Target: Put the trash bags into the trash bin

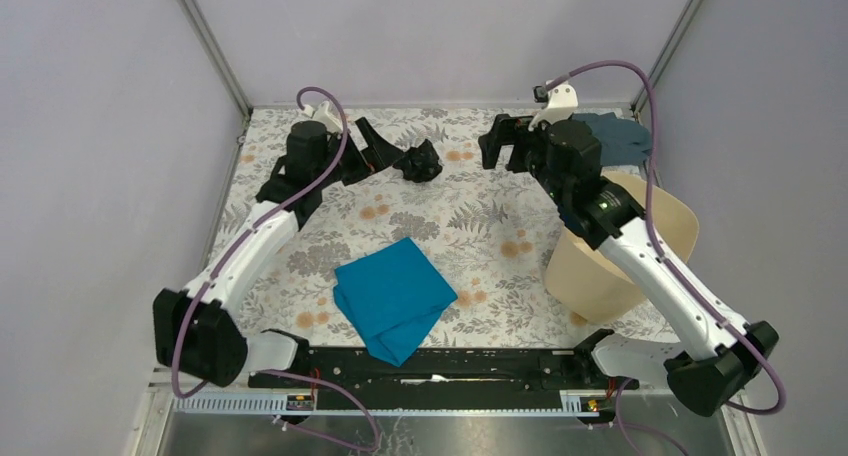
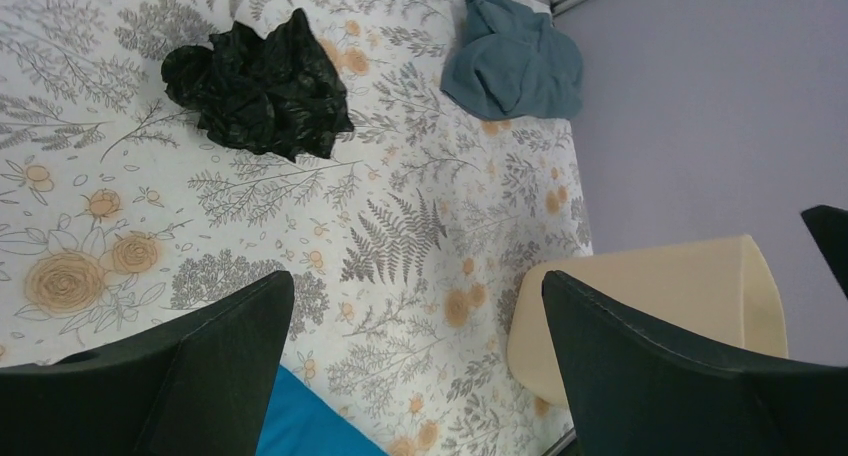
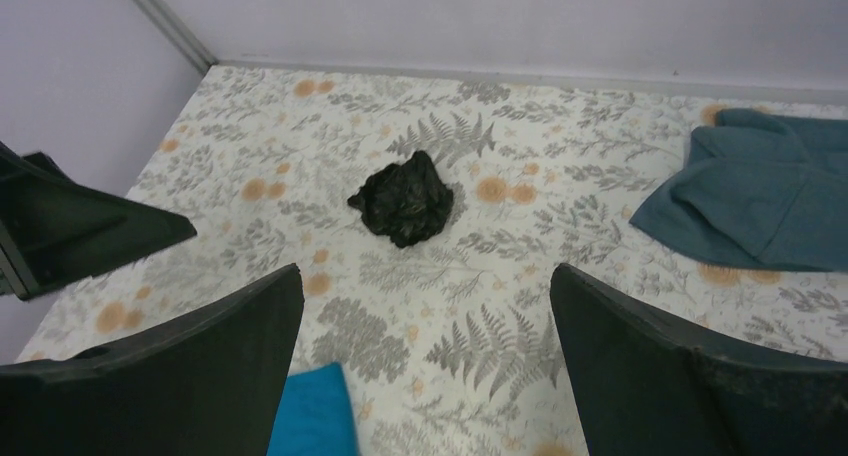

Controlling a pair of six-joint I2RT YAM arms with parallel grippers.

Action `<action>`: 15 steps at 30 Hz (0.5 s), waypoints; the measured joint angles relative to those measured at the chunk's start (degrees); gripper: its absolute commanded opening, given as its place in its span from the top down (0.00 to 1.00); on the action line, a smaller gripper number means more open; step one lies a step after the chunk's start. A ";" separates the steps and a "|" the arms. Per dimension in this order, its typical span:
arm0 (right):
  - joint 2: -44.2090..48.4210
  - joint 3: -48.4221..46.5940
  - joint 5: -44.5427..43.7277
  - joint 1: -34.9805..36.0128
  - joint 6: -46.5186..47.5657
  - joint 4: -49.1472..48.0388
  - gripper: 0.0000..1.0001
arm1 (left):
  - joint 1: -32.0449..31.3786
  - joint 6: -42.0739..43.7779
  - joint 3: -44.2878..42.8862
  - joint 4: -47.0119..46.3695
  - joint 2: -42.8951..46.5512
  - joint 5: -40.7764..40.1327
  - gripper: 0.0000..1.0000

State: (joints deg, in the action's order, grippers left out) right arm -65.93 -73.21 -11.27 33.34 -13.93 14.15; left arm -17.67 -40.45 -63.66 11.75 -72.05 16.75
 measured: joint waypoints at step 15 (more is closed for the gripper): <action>-17.40 3.19 1.90 0.00 6.21 -21.24 0.00 | 0.04 0.59 -7.43 -12.28 -36.96 -2.56 0.09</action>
State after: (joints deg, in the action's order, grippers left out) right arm -83.33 -70.02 -9.37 33.34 -7.73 -7.09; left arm -17.63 -39.86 -71.09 -0.54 -109.01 14.20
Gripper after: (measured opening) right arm 0.994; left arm 0.952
